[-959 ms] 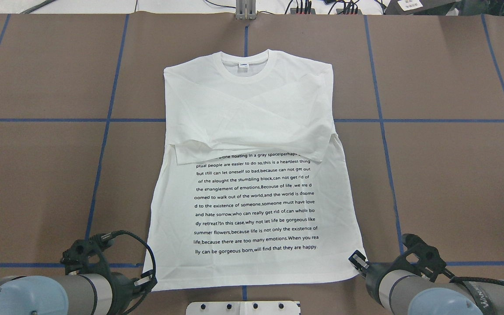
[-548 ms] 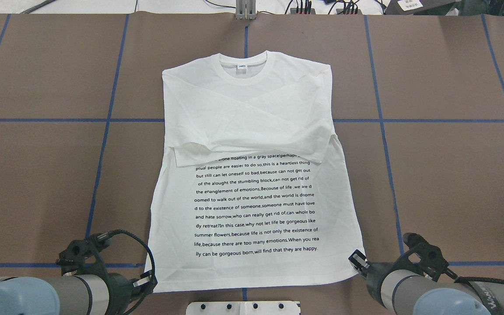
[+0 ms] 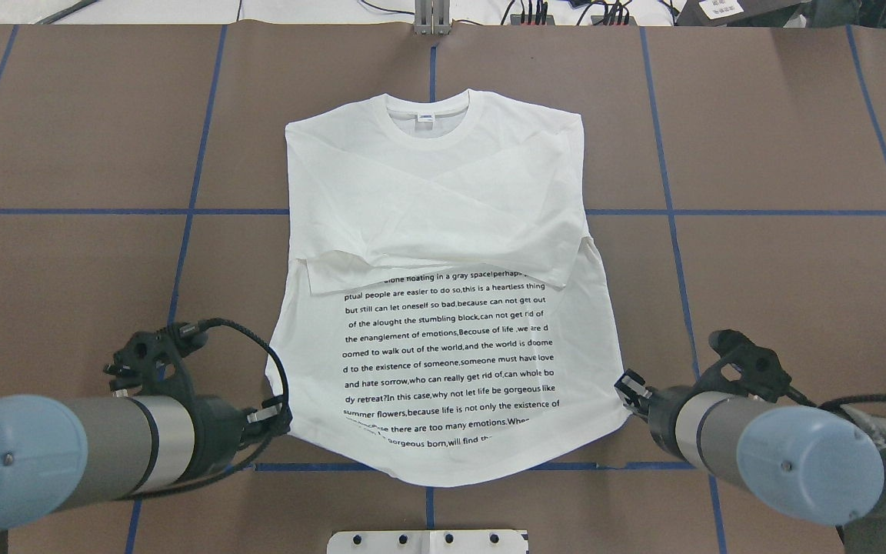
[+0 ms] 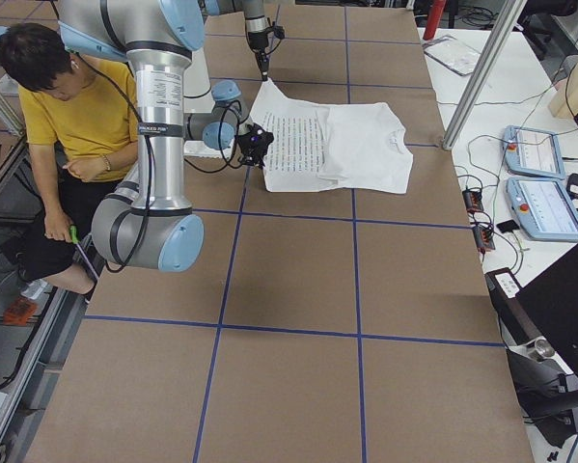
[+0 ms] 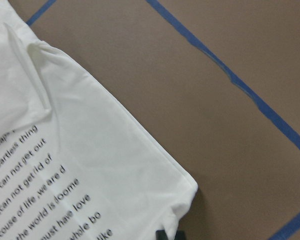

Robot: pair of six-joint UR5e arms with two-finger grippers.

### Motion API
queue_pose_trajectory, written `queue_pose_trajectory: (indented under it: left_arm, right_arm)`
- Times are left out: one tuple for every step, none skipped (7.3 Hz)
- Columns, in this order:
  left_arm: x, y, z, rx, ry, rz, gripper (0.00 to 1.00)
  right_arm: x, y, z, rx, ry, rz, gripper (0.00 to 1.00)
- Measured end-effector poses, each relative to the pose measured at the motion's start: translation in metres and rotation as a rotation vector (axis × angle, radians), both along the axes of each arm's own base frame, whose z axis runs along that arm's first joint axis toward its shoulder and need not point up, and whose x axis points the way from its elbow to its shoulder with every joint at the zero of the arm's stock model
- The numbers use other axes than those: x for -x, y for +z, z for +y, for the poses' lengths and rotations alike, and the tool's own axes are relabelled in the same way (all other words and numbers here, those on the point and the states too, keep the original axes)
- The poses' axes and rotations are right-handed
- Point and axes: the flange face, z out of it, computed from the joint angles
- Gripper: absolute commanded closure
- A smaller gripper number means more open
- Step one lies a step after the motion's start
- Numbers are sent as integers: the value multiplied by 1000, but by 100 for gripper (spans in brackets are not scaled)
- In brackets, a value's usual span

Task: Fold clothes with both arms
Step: 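Lift the hem with both grippers and fold it toward the collar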

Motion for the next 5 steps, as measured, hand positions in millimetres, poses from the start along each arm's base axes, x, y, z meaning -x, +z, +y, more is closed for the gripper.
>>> queue_pose_trajectory:
  left_arm:
    - [7,1,-35,-34,-20,-14,100]
    - [6,8,-75,-63,-36,-42,100]
    - [3,14,-120,-106,-59,-81,100]
    - [5,24,-160,-135,-91,-115,100]
    - [9,33,-195,-150,-127,-133,100]
  right_arm:
    - [-10,-9,-42,0,-15,-16,100]
    - [-18,-14,-85,1,-21,-26,100]
    - [-24,-17,-127,-11,-26,-18,100]
    - [-26,-20,-167,-25,-29,9,100]
    - [-24,-27,-202,-35,-29,41,100]
